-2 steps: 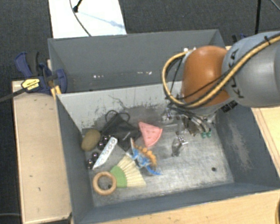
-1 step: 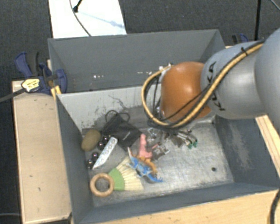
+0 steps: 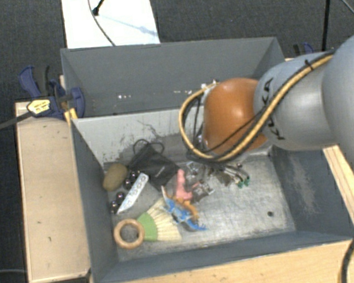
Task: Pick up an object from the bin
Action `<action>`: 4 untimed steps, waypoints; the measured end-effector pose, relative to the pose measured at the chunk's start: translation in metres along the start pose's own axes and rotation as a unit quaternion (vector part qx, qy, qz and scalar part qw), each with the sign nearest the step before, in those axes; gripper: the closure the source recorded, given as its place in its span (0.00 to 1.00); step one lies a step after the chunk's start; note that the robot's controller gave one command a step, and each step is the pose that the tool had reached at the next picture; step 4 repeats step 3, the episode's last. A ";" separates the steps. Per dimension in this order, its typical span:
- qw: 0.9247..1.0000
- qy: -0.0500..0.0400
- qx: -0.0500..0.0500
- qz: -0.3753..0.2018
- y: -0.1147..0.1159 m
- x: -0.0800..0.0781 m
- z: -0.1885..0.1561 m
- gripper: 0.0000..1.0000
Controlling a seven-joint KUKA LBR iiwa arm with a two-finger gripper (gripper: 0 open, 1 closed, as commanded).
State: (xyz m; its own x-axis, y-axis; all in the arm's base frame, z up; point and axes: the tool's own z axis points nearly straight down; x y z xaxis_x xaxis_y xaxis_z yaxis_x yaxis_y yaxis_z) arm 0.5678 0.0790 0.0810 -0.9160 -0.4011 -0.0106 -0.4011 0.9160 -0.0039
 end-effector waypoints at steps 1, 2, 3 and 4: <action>1.000 0.007 -0.003 -0.004 0.009 0.004 -0.041 1.00; 1.000 0.006 -0.003 -0.012 0.009 0.003 -0.110 1.00; 1.000 0.001 -0.001 0.000 0.003 0.007 -0.137 1.00; 1.000 0.001 -0.001 0.000 0.003 0.007 -0.137 1.00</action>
Offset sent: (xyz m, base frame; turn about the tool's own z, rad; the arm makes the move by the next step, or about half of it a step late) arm -0.0080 0.0064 0.1330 -0.0318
